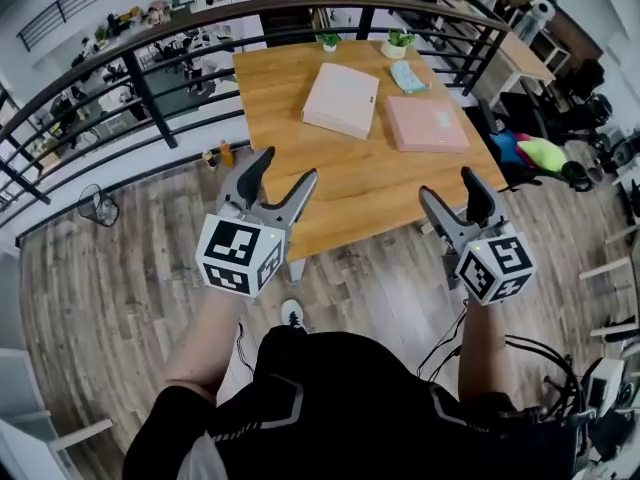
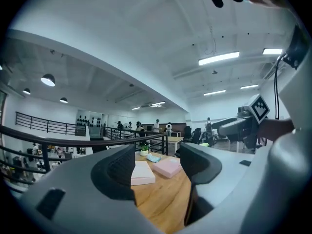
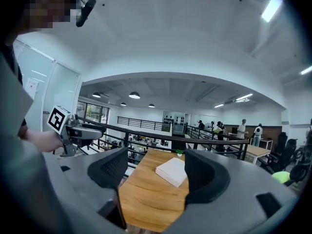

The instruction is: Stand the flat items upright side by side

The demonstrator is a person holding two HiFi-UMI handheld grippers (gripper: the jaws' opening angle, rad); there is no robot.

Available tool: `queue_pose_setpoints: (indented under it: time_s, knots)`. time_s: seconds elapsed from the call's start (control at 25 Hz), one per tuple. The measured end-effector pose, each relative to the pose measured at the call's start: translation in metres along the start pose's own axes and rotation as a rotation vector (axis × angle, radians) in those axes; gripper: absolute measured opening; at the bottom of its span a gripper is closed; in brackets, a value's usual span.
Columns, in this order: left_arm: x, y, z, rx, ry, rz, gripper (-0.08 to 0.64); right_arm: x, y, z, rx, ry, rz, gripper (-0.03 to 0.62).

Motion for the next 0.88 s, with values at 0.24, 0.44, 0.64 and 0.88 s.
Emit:
queue_pose_setpoints:
  time_s: [0.24,0.44,0.64,0.88]
  knots:
    - [-0.027,0.061,0.005,0.051,-0.017,0.029,0.301,-0.064,0.001,-0.017,0.034,0.049,-0.023,0.356]
    - [-0.042,0.098,0.012,0.048,-0.006,0.029,0.301,-0.105,0.003,-0.022,0.047,0.072,-0.058,0.357]
    - [-0.053,0.127,0.027,0.047,0.064,-0.037,0.301,-0.129,-0.011,-0.036,0.016,0.052,-0.037,0.357]
    - [-0.062,0.136,0.034,0.105,0.03,-0.025,0.301,-0.159,-0.029,-0.037,-0.002,0.036,-0.047,0.357]
Point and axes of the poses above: the fingertips, and each gripper's own axes: x backward along the fingers, y to its left, z out of its underside, the point moved 6 cm from there along x, backward along the fingers, and after that the axes turned 2 degrees about y, right-handed, at the moved point
